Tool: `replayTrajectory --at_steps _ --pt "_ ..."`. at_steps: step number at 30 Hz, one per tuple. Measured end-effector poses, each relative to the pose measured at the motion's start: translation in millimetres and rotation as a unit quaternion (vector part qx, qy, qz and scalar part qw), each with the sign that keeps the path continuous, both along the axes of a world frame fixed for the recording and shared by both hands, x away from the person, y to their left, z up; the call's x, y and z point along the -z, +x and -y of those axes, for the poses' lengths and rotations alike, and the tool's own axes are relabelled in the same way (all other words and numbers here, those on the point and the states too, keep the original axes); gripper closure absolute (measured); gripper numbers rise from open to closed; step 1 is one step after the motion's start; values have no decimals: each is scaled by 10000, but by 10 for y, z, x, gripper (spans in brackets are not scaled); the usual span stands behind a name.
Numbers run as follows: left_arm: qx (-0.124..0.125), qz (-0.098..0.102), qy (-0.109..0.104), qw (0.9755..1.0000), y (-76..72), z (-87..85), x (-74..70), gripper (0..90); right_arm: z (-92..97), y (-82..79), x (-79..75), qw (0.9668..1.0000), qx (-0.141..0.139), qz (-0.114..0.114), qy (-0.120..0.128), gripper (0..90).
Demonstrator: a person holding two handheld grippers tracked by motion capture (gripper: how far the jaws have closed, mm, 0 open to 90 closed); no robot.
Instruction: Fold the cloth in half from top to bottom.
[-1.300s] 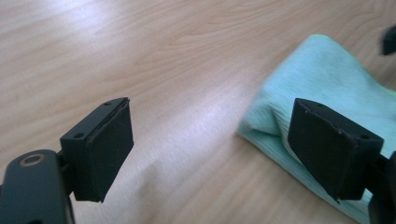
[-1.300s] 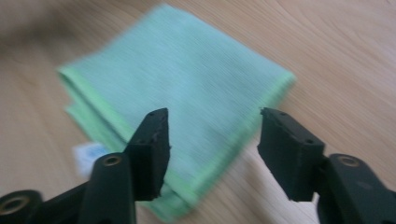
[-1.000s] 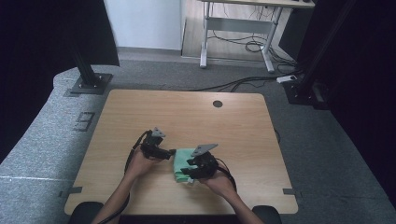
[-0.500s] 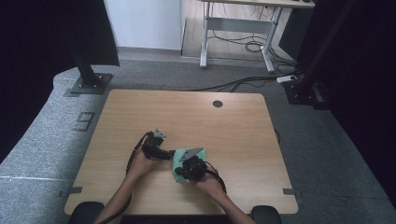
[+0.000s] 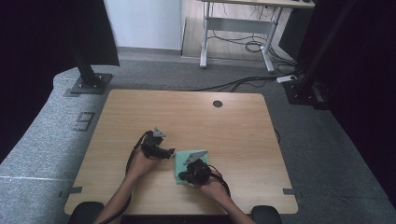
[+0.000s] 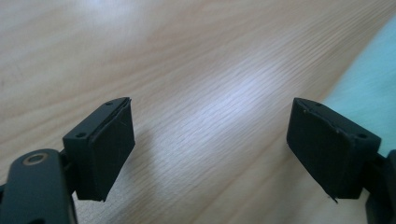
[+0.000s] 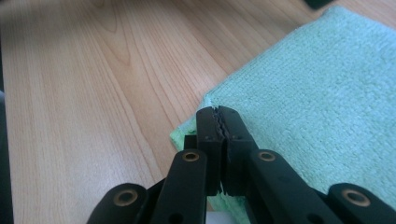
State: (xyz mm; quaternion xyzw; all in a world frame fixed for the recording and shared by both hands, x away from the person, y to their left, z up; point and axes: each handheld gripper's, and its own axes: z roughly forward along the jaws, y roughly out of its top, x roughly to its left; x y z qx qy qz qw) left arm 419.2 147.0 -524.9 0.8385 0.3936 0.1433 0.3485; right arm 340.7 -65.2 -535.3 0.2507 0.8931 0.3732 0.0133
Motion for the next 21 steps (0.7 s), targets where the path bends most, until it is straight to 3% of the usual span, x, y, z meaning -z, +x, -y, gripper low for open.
replayTrajectory --at_steps 3,5,8,11,14,17,21 --pt "204 29 -144 9997 -79 75 -56 149 7 0 9 10000 14 -2 37 867" --pt "363 -32 3 9993 -141 160 -14 146 16 -11 12 10000 45 -46 71 852" --pt "404 -54 342 9986 -169 221 103 146 47 -9 -24 9998 23 -126 163 750" --pt "314 -168 108 9993 -152 198 166 146 150 6 -138 9996 157 -21 253 657" --pt "286 -163 80 9994 -162 190 171 145 371 85 -264 9982 487 142 311 597" --pt "284 -106 116 9995 -172 198 167 145 559 158 -268 9955 888 328 86 509" --pt "240 91 97 9996 -243 210 85 143 688 139 -124 9922 1167 362 -237 417"
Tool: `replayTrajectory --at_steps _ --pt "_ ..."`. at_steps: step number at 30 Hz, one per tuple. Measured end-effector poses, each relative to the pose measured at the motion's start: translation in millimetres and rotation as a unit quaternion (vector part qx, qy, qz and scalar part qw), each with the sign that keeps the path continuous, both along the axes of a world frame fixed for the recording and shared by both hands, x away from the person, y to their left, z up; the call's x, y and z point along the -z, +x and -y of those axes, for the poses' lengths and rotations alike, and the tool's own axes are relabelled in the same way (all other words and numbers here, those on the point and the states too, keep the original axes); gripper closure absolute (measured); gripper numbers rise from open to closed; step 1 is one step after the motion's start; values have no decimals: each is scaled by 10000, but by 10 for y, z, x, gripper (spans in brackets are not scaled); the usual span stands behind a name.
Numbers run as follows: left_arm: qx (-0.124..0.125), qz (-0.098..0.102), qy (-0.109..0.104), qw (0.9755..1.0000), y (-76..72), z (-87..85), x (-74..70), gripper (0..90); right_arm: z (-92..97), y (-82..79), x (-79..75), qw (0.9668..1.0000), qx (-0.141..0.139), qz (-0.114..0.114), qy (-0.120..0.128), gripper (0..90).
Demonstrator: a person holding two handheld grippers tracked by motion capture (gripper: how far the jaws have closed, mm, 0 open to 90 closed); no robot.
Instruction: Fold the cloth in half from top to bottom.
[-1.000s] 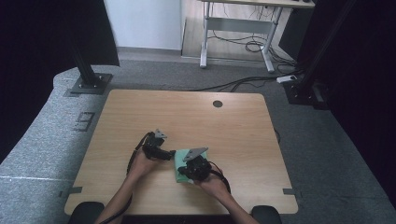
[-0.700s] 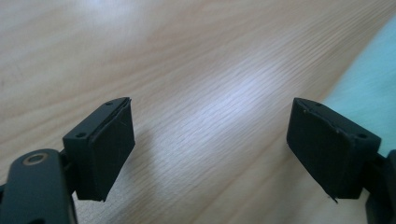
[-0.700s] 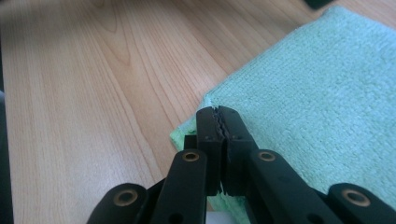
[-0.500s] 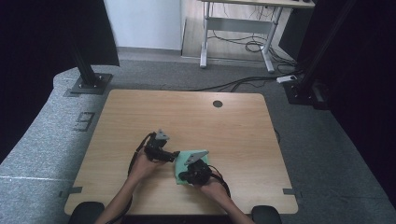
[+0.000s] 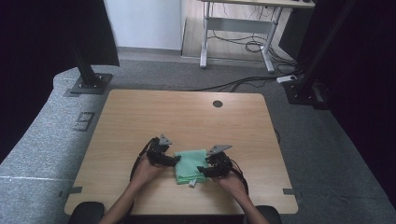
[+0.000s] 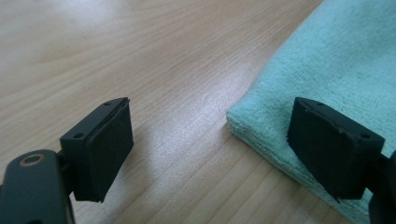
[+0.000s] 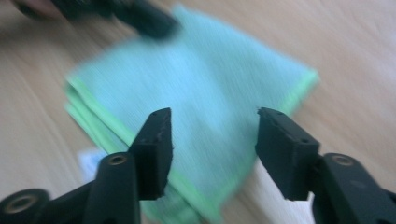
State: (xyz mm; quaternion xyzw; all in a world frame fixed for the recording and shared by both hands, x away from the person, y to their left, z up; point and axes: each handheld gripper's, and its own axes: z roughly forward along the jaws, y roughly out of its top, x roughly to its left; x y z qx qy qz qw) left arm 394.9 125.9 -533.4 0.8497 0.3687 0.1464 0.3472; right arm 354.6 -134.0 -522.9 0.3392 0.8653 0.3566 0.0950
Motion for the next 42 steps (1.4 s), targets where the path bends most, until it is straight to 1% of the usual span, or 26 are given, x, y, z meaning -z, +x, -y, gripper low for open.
replayTrajectory --at_steps 1,3,4,5,7,8,9,10,12,15,17,18,19,21,23,24,29,34,37,42 --pt "24 8 -42 10000 -27 6 -25 141 19 -28 51 10000 49 2 -85 399" --pt "147 19 -88 9999 -120 24 -83 135 39 -60 106 9998 87 29 -151 380" --pt "205 15 -94 9997 -176 30 -99 131 46 -73 126 9998 118 28 -131 375" --pt "263 -37 -117 9996 -246 30 -100 128 50 -81 137 9998 150 25 -102 369" --pt "312 -159 -147 9993 -342 20 -66 120 51 -88 147 9998 166 48 -108 364" --pt "323 -186 -132 9992 -391 9 -38 119 48 -93 151 9997 179 61 -122 360" --pt "323 -186 -132 9992 -391 9 -38 119 45 -100 153 9997 203 58 -118 358" --pt "304 -275 -142 9991 -462 -21 26 119 45 -107 158 9997 208 72 -112 355" --pt "287 -321 -132 9990 -481 -32 65 119 51 -118 164 9997 223 77 -110 339" --pt "254 -318 -78 9991 -470 -24 95 117 81 -144 149 9997 235 68 -98 306" --pt "267 -302 -54 9992 -458 -20 110 108 121 -160 146 9995 265 126 -125 297" --pt "272 -299 -53 9992 -455 -21 114 107 149 -159 150 9994 300 137 -85 297" --pt "270 -293 -45 9992 -454 -21 115 104 176 -153 156 9993 354 106 -47 296" --pt "271 -274 -29 9993 -450 -21 118 97 206 -132 181 9991 402 74 -69 290" --pt "274 -248 18 9993 -443 -19 118 91 209 -122 203 9992 393 63 -61 280" --pt "269 -243 37 9993 -433 -21 118 88 205 -123 206 9992 380 93 -85 275" --pt "186 -253 55 9995 -369 -47 119 74 165 -106 219 9989 417 156 -152 228" --pt "54 -223 83 9997 -271 -96 116 68 102 -50 227 9985 488 195 -171 209" --pt "-62 -264 26 9996 -176 -143 128 53 64 12 232 9983 522 218 -164 206" --pt "-157 -222 73 9996 -25 -199 124 47 -7 139 235 9979 581 239 -147 206"
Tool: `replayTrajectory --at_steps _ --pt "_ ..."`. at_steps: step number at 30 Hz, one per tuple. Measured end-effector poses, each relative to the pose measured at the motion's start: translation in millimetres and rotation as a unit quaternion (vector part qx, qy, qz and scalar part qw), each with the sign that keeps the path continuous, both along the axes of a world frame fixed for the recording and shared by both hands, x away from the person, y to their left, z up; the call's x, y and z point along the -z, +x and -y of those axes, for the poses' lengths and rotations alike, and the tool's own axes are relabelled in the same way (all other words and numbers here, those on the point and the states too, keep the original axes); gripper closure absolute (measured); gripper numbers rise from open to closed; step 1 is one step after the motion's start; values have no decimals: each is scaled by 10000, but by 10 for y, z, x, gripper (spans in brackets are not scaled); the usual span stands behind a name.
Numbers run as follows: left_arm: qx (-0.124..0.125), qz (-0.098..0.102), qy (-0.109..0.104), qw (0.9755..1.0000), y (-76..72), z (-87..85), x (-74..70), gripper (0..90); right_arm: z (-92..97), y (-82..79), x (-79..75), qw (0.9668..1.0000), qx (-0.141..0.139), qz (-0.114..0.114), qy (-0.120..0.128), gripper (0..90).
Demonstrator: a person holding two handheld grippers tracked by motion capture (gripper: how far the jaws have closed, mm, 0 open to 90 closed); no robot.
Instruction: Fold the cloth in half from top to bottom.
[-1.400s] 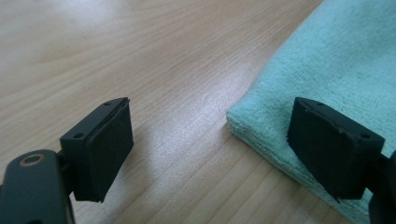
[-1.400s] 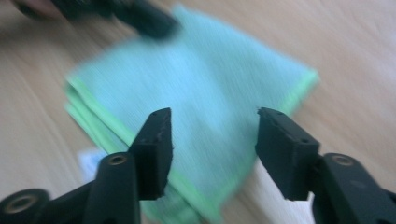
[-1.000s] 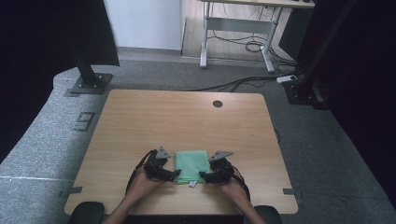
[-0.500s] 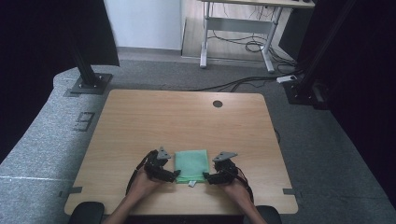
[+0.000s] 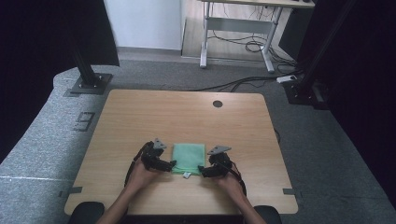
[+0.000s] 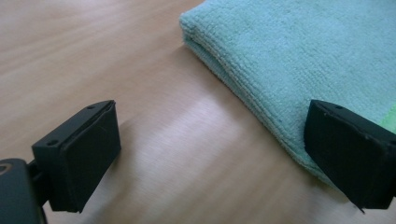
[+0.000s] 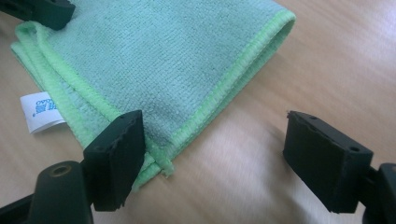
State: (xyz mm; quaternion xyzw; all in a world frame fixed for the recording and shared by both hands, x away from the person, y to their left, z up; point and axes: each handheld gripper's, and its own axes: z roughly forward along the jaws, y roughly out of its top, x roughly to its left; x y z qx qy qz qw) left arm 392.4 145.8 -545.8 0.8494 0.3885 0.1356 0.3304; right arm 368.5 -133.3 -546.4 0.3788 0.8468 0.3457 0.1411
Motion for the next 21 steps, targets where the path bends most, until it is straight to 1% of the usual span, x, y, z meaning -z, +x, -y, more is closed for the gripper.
replayTrajectory --at_steps 7,12,17,21 --pt "-120 25 -16 9999 169 -43 2 44 -60 173 3 10000 54 23 11 206" --pt "-179 66 -7 9998 250 -57 4 44 -85 278 1 9999 76 72 -21 208" --pt "-299 101 -57 9995 335 -68 13 44 -101 397 2 9999 136 94 -22 208" --pt "-380 169 -23 9991 423 -63 12 44 -109 512 5 9996 233 138 -28 211"
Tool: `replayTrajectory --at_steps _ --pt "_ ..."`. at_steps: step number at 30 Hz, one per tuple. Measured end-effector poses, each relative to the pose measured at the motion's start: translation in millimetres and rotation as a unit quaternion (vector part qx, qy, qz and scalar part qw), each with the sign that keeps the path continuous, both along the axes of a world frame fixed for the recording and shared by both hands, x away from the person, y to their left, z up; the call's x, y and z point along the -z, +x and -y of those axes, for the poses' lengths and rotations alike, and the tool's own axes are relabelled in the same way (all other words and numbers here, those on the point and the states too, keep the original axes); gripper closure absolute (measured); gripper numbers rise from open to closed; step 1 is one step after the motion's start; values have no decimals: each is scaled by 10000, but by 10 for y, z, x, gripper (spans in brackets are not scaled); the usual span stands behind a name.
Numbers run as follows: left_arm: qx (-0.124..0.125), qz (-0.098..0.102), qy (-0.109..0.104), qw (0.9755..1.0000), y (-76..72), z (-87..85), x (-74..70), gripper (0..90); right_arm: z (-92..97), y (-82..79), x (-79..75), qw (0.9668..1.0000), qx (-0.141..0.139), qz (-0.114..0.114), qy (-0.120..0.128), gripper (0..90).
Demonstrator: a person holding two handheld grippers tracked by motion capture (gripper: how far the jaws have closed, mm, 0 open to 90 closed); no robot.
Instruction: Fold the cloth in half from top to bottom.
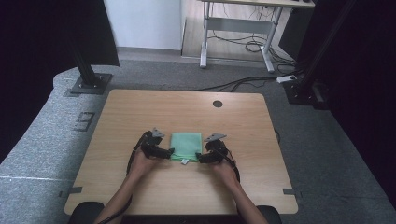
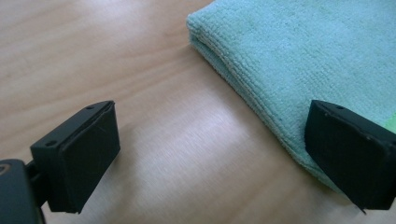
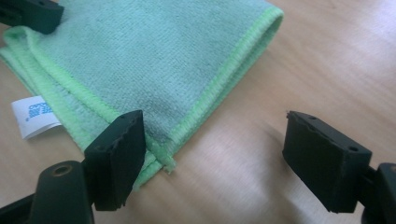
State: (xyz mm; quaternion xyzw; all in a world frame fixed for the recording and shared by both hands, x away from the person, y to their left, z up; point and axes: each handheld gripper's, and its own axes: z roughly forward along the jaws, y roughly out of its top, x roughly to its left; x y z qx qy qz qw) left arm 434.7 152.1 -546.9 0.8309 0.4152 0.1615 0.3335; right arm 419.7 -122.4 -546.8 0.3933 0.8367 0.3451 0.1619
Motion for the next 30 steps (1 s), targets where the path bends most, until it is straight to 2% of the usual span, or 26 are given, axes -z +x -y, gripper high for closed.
replayTrajectory --at_steps 3,8,11,18,27,30 --pt "-17 -12 5 10000 50 1 -2 44 5 68 4 9999 65 -71 63 211" --pt "-13 -72 -62 10000 56 -29 -25 39 32 71 -26 9998 -24 -161 129 235" --pt "9 -36 -60 10000 22 -39 -67 47 102 58 -71 9994 -8 -146 326 230" --pt "209 -24 -196 9996 -113 -58 -159 47 250 -10 -187 9994 10 -67 342 185" --pt "542 -1 -108 9985 -343 -124 -295 30 409 -176 -275 9997 -69 -9 218 140" --pt "570 10 -186 9982 -443 -180 -328 28 465 -235 -306 9997 -120 -14 228 133"
